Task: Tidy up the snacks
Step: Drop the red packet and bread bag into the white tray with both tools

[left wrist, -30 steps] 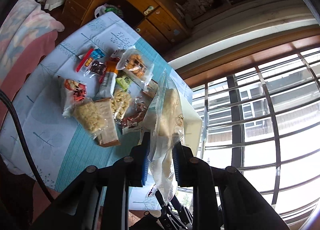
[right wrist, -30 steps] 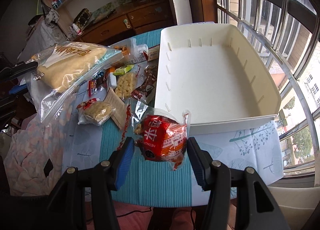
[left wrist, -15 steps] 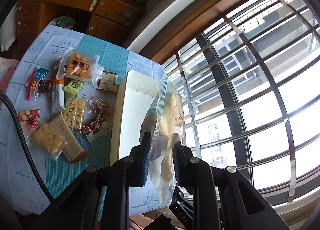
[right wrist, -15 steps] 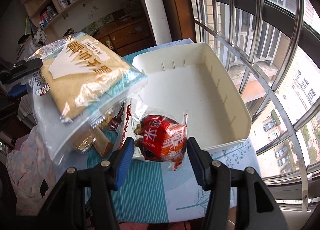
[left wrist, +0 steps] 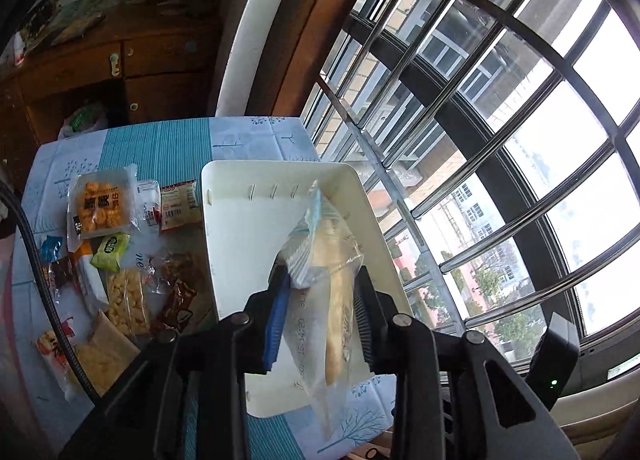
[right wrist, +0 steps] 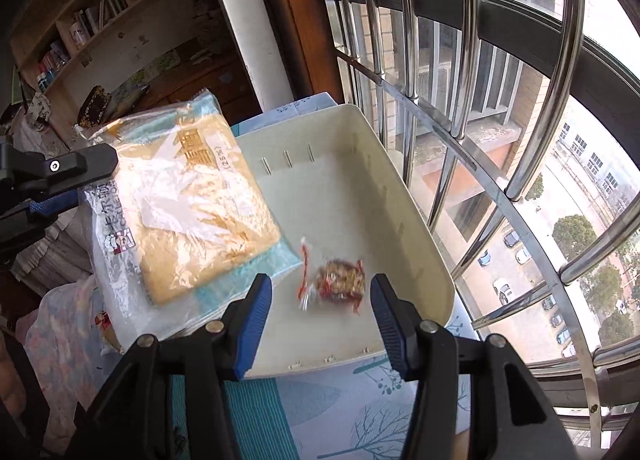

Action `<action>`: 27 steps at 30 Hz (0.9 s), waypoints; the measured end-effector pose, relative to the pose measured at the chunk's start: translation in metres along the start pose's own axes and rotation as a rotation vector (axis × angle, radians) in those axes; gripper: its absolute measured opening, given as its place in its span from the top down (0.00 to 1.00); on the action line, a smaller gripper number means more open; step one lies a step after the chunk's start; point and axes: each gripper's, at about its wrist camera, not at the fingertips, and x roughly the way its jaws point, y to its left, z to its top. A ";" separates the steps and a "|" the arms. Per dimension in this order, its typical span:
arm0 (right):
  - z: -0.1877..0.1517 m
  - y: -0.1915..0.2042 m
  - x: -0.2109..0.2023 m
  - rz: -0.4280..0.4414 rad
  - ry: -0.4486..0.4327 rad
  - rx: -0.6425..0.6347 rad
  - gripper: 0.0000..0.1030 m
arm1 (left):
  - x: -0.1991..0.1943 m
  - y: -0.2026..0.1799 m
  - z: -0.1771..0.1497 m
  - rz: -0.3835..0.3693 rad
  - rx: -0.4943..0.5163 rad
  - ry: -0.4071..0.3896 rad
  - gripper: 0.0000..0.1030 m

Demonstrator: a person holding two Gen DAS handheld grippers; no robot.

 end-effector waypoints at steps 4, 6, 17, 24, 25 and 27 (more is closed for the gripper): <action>0.007 -0.003 0.000 -0.006 -0.012 -0.006 0.50 | 0.001 -0.007 -0.002 -0.013 0.018 -0.023 0.51; 0.009 -0.004 -0.001 -0.005 -0.019 -0.009 0.50 | -0.001 -0.010 -0.003 0.004 0.034 -0.035 0.48; 0.013 -0.002 -0.011 0.009 -0.046 -0.039 0.49 | -0.012 0.008 -0.016 0.128 0.006 -0.021 0.29; 0.009 0.011 -0.014 0.053 -0.045 -0.063 0.49 | -0.034 0.036 -0.034 0.162 -0.004 -0.036 0.28; 0.008 0.014 -0.015 0.062 -0.048 -0.063 0.49 | -0.037 0.040 -0.037 0.169 0.001 -0.032 0.28; 0.007 0.020 -0.015 0.080 -0.057 -0.055 0.49 | -0.043 0.052 -0.043 0.181 0.008 -0.015 0.28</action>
